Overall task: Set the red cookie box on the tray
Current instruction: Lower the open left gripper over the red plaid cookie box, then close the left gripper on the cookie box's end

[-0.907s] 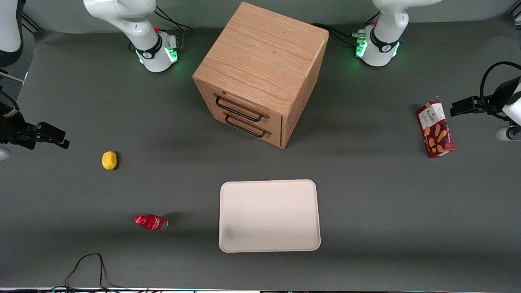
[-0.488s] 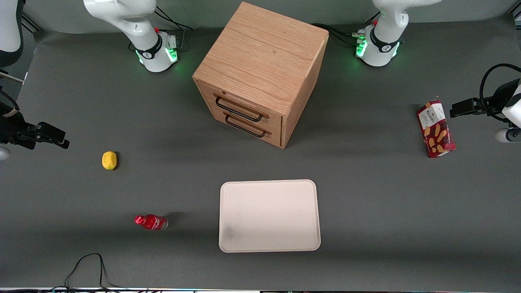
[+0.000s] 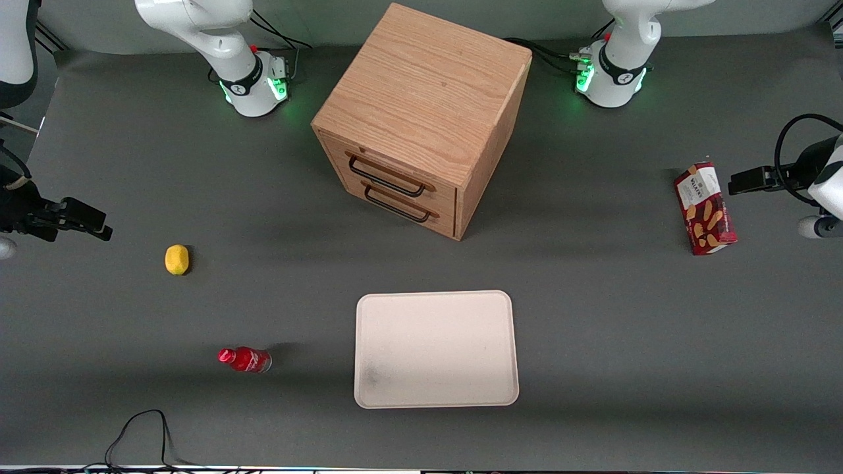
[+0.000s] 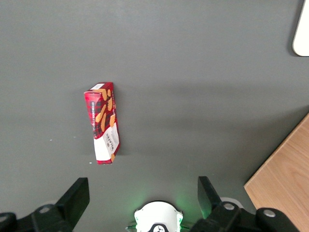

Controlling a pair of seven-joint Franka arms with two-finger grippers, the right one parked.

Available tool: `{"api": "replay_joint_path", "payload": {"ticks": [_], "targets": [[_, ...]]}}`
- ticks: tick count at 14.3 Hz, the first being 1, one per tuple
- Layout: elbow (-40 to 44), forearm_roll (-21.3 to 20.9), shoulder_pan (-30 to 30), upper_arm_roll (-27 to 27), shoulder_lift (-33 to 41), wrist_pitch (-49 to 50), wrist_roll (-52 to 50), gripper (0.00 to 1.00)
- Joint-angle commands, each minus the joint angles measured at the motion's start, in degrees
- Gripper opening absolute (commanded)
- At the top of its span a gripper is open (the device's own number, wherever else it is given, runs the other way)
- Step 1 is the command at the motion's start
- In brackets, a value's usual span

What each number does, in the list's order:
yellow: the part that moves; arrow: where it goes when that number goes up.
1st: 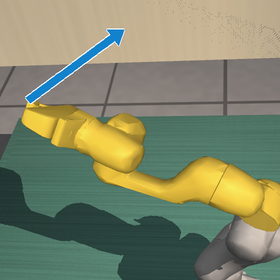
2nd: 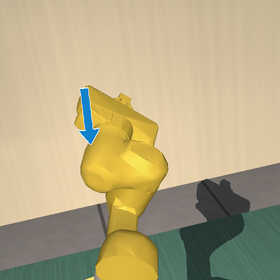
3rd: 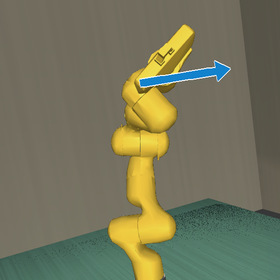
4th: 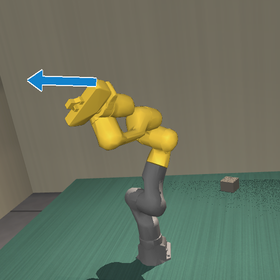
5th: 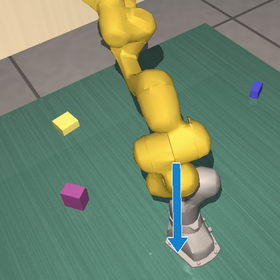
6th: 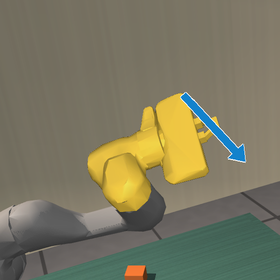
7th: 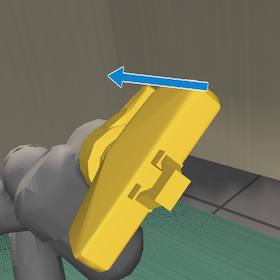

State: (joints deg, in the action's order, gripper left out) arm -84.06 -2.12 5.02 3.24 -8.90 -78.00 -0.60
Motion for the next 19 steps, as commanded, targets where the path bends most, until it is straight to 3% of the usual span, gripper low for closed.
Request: {"api": "replay_joint_path", "payload": {"ticks": [1,3,9,16,19], "targets": [[2.4,-3.0,1.8,-0.2,-1.9,1.2,3.0,1.00],[2.1,-6.0,3.6,-0.2,-2.8,0.3,6.0,1.00],[2.5,-5.7,14.3,-0.1,-1.3,1.2,21.9,1.00],[0.8,-3.3,14.4,0.0,1.0,3.1,21.9,1.00],[-7.3,-2.7,14.5,0.0,5.5,-0.5,21.3,1.00]]}}
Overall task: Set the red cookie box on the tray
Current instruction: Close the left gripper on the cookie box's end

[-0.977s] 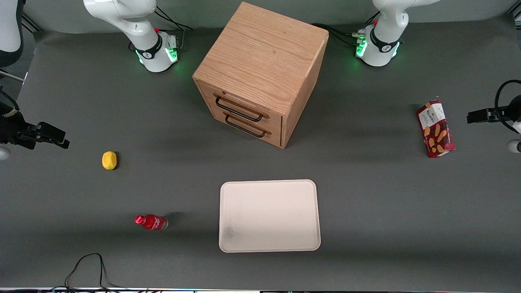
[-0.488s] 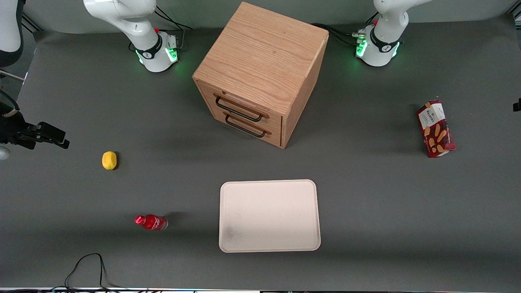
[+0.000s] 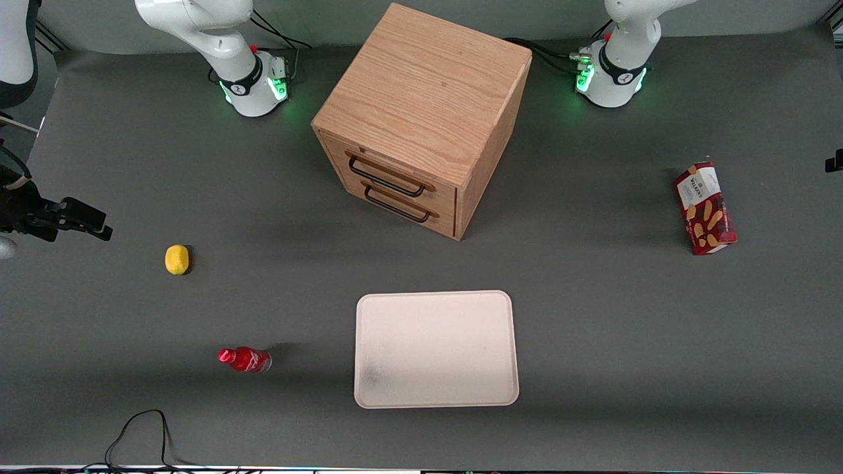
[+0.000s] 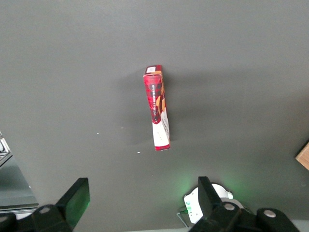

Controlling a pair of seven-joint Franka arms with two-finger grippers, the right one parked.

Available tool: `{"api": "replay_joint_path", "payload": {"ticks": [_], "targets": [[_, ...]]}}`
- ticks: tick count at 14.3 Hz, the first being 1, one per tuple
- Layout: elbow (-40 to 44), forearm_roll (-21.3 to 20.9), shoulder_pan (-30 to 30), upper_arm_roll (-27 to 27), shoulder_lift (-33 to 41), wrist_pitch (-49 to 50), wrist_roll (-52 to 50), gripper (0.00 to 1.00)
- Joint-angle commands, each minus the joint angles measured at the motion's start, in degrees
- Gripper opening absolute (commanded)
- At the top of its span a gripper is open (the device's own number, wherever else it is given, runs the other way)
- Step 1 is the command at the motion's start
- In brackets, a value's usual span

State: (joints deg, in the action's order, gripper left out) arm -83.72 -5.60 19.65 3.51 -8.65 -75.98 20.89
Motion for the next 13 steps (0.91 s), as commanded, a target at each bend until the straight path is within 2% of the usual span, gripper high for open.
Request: {"api": "replay_joint_path", "payload": {"ticks": [1,5,13], "targets": [[-11.9,0.8,0.0,-0.3,7.1,-4.9,-0.2,1.00],[-29.3,2.9,0.8,-0.4,14.2,-18.2,-0.3,1.00],[-50.0,3.8,3.3,-1.0,15.5,-44.7,-0.1,1.00]]}}
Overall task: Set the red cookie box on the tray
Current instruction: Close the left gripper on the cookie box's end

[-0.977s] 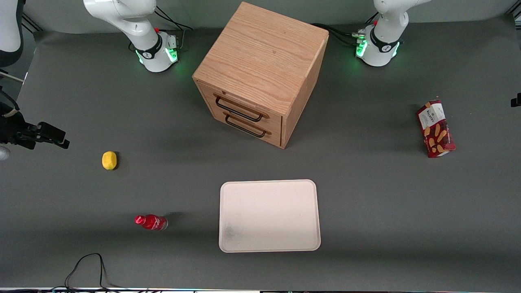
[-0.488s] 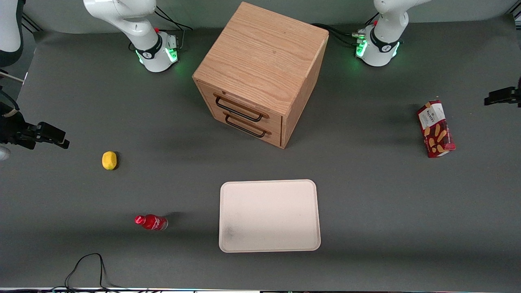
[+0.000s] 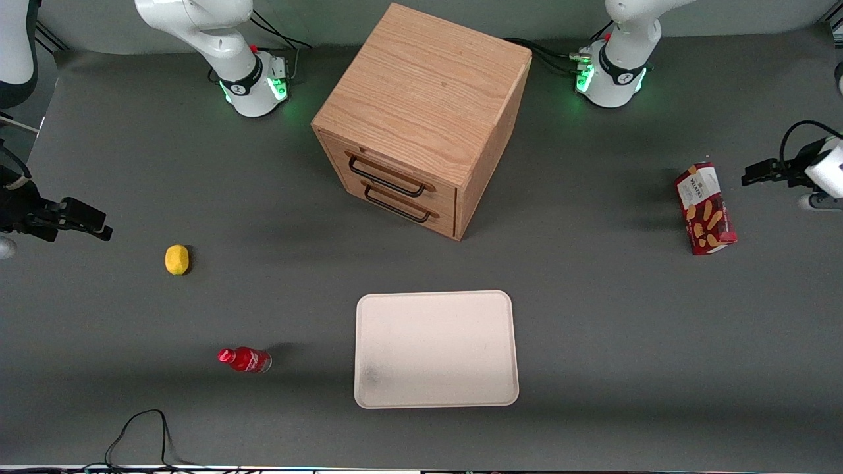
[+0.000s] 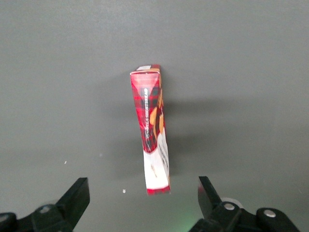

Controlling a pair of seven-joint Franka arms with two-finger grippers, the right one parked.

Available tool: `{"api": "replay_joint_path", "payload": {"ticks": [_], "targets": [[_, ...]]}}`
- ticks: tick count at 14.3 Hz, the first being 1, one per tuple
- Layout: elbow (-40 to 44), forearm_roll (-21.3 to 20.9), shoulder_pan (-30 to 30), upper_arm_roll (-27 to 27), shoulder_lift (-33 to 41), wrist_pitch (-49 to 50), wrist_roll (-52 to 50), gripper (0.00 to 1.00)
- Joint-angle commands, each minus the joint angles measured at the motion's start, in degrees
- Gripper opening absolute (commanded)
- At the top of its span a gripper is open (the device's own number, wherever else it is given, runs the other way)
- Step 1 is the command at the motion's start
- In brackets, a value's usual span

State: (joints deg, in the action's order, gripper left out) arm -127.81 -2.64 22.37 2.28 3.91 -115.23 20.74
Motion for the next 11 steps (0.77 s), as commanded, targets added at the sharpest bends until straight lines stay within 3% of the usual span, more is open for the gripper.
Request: {"api": "replay_joint_path", "payload": {"ticks": [1,6,11], "targets": [[-8.1,1.1,0.7,0.2,2.9,-8.2,0.0,1.00],[-16.4,1.7,0.6,0.1,0.1,-22.8,0.1,0.99],[-17.3,3.2,1.4,0.1,-6.8,-30.3,0.1,0.98]]}}
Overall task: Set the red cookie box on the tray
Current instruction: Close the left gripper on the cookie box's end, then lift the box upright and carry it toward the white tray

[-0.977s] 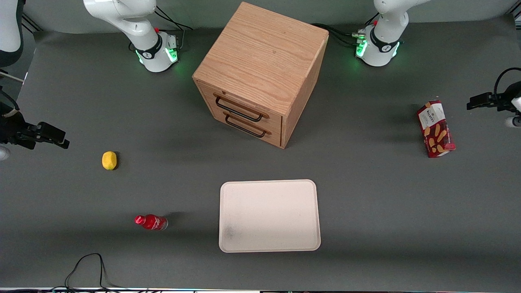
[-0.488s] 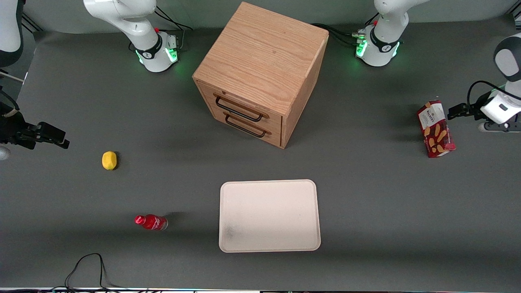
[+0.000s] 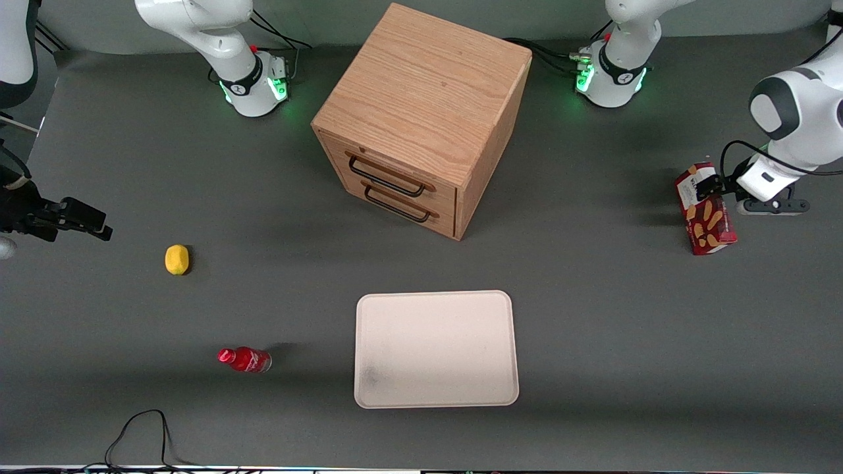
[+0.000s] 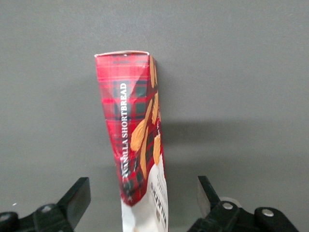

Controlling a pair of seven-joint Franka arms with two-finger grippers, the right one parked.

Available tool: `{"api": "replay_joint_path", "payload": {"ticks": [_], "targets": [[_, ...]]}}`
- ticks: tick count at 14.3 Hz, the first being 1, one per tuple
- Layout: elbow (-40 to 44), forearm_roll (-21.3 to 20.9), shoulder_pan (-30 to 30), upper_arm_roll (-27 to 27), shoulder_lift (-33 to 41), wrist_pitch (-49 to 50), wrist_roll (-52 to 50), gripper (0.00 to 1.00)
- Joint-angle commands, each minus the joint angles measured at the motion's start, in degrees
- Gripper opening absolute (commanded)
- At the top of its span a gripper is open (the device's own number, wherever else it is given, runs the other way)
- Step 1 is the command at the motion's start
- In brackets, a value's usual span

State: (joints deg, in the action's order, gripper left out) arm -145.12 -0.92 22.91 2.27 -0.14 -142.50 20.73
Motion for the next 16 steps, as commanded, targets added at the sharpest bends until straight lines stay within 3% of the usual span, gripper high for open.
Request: {"api": "replay_joint_path", "payload": {"ticks": [1,3,5,6,7,8,9,16], "targets": [[0.0,1.5,1.1,0.1,-4.1,-4.6,0.2,0.98],[0.0,1.6,1.3,0.1,-5.3,-5.3,0.2,0.94],[0.0,1.8,1.3,0.1,-5.3,-5.3,0.2,0.79],[0.0,2.0,1.3,0.1,-5.3,-5.3,0.2,0.63],[0.0,2.0,1.2,0.1,-5.3,-5.3,0.1,0.40],[0.0,2.0,1.2,0.1,-5.3,-5.2,0.1,0.10],[0.0,2.0,1.2,0.1,-5.3,-5.2,0.1,0.00],[1.2,2.0,1.1,0.1,-1.5,-1.0,0.6,0.00]]}}
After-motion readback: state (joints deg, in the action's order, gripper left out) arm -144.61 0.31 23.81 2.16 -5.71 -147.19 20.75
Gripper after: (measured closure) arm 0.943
